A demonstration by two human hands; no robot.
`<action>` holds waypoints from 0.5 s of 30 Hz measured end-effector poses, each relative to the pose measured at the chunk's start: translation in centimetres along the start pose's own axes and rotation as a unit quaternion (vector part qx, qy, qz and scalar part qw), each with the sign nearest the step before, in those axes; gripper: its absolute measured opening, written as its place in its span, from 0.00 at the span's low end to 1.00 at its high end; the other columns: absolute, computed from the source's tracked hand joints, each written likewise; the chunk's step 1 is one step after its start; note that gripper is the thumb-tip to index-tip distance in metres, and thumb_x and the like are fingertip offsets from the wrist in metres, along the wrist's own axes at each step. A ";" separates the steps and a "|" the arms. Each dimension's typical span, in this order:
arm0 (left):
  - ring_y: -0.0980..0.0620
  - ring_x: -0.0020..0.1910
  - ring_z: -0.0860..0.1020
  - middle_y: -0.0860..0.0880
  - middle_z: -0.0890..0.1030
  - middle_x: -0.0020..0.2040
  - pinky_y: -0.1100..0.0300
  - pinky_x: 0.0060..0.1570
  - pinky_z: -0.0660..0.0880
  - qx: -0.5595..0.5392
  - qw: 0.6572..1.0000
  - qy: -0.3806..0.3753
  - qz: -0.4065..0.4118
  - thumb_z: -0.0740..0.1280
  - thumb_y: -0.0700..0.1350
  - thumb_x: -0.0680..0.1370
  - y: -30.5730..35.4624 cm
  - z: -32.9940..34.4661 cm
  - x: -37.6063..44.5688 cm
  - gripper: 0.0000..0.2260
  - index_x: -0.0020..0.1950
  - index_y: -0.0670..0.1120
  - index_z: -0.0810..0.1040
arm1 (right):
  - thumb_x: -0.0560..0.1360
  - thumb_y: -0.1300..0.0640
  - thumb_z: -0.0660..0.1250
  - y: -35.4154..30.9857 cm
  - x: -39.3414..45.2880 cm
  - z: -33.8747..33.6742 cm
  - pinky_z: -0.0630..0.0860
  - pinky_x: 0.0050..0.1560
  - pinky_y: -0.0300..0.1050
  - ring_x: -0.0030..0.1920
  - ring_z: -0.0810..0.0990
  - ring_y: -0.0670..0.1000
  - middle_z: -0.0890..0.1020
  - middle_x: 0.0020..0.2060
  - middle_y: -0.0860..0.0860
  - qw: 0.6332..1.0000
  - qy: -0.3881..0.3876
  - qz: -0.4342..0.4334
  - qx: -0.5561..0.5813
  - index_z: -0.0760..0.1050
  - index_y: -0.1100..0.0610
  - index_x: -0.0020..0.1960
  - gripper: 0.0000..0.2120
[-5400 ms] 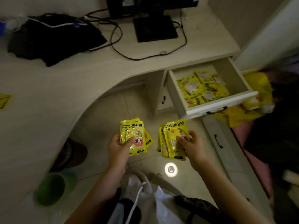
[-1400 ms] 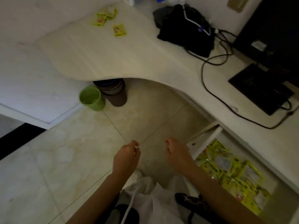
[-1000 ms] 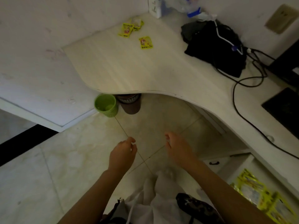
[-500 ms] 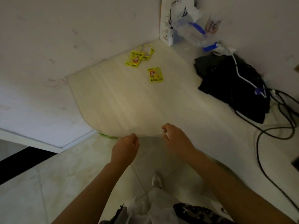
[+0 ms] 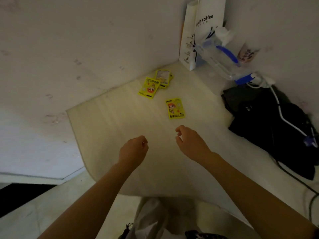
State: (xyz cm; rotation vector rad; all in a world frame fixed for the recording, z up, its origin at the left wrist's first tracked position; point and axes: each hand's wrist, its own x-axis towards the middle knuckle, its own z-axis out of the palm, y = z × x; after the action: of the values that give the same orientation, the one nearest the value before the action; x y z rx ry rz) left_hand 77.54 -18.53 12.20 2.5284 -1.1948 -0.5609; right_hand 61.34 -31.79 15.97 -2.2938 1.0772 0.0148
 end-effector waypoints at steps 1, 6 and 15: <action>0.48 0.47 0.79 0.48 0.82 0.49 0.55 0.45 0.76 0.002 1.000 -0.006 0.005 0.60 0.48 0.79 -0.3 -0.5 1.5 0.09 0.55 0.49 0.78 | 0.79 0.56 0.58 -0.2 1.2 -0.2 0.74 0.58 0.51 0.59 0.76 0.56 0.77 0.59 0.55 1.000 0.000 0.011 0.003 0.70 0.57 0.64 0.15; 0.46 0.46 0.79 0.48 0.82 0.49 0.54 0.45 0.77 -0.010 1.000 -0.028 0.001 0.61 0.48 0.78 -1.7 -2.7 9.0 0.08 0.53 0.50 0.78 | 0.78 0.55 0.59 -0.6 7.0 -0.7 0.74 0.57 0.52 0.58 0.77 0.58 0.78 0.58 0.57 0.997 0.005 0.070 0.022 0.71 0.59 0.63 0.15; 0.45 0.52 0.78 0.47 0.81 0.53 0.55 0.48 0.73 -0.038 0.998 -0.033 -0.025 0.63 0.47 0.77 -2.0 -3.7 19.8 0.09 0.54 0.47 0.78 | 0.78 0.57 0.60 0.6 15.4 -1.2 0.73 0.58 0.52 0.59 0.75 0.61 0.77 0.59 0.60 0.988 -0.011 0.151 0.034 0.70 0.62 0.63 0.16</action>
State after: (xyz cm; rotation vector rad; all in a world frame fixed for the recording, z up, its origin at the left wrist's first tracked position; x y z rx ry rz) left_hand 92.10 -32.51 10.24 2.4989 -1.1132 -0.6939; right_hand 70.95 -43.46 12.80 -2.0465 1.3815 0.1220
